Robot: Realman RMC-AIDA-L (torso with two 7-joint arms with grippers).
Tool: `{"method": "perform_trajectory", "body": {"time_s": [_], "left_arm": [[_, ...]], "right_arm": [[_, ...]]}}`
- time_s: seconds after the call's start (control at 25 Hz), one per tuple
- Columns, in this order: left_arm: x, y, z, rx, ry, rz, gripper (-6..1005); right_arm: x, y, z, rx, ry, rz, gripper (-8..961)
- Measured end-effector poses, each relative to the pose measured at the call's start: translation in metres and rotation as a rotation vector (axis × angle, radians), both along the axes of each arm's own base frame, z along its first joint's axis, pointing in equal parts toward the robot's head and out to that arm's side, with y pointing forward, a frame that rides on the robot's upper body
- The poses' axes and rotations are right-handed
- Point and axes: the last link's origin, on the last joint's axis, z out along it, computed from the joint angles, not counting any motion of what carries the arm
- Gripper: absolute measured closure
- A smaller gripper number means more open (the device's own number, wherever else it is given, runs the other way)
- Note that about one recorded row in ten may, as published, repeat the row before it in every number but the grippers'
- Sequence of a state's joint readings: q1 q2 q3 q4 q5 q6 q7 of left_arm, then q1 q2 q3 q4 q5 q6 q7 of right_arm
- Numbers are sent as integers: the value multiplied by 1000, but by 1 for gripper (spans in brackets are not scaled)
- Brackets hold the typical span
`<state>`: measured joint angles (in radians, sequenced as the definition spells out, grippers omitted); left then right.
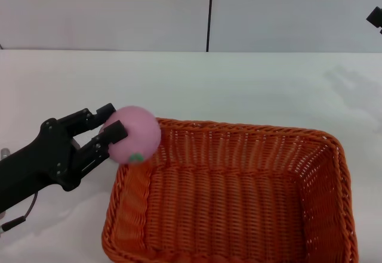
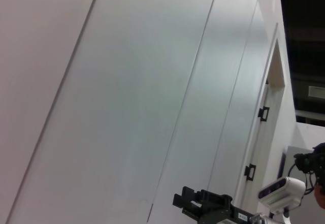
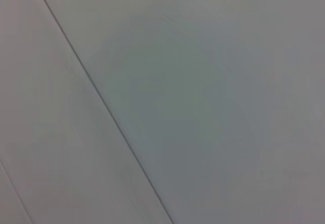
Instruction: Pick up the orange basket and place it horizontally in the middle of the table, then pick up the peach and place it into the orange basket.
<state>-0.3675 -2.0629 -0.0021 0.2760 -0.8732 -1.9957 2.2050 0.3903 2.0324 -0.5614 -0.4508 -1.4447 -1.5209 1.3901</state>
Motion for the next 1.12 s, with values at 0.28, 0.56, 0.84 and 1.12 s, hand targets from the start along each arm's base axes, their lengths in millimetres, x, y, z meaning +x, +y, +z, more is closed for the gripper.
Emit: {"method": "perform_trajectory", "body": {"time_s": [0.28, 0.56, 0.84, 1.12], "left_arm": [[0, -2, 1, -1, -6, -2, 544], [-2, -2, 4, 18, -12, 10, 279], [-14, -3, 19, 165, -57, 113, 190], [-31, -12, 39, 414, -146, 262, 191]], "right_arm": [[0, 0, -1, 0, 0, -1, 578], [0, 0, -2, 1, -3, 0, 578], [0, 0, -2, 4, -2, -1, 578], [3, -1, 1, 20, 5, -13, 578]]}}
